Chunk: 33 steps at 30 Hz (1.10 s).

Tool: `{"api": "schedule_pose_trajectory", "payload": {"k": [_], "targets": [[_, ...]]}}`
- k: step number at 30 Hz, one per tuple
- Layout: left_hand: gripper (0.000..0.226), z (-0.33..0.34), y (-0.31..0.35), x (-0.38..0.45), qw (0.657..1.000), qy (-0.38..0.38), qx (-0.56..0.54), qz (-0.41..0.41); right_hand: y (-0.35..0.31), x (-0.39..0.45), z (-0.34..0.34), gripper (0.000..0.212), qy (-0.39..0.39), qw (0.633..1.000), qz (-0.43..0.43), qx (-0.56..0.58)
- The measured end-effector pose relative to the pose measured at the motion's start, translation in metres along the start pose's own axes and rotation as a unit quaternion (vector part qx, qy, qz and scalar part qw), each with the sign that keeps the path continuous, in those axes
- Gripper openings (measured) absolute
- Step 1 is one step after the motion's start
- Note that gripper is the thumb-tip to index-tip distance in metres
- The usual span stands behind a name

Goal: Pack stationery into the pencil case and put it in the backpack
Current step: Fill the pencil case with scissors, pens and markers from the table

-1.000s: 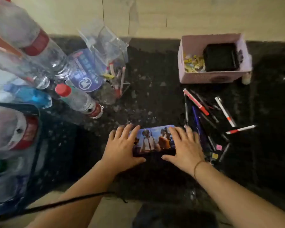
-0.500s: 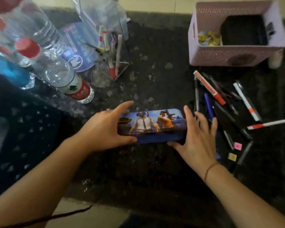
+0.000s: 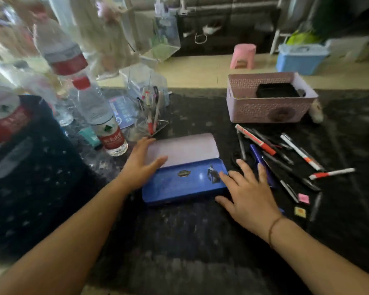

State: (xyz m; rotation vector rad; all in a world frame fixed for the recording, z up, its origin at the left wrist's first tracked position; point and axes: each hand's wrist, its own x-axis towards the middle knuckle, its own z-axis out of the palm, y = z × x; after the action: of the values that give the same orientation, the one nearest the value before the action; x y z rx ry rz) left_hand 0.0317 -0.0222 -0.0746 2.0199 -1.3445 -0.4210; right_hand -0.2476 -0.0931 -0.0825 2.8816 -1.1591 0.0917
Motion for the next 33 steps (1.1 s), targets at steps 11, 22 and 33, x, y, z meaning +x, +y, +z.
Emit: {"api": "schedule_pose_trajectory", "payload": {"k": [11, 22, 33], "targets": [[0.126, 0.005, -0.031, -0.061, 0.997, -0.051, 0.037, 0.038, -0.035, 0.051, -0.034, 0.095, -0.075, 0.986, -0.116, 0.098], [0.127, 0.007, -0.034, -0.059, 0.999, -0.027, 0.016, 0.038, -0.055, 0.081, -0.037, 0.113, -0.151, 0.978, -0.137, 0.051], [0.128, 0.004, -0.028, -0.06, 0.999, -0.035, 0.015, 0.022, -0.061, 0.088, -0.037, 0.1, -0.174, 0.977, -0.12, 0.028]]}}
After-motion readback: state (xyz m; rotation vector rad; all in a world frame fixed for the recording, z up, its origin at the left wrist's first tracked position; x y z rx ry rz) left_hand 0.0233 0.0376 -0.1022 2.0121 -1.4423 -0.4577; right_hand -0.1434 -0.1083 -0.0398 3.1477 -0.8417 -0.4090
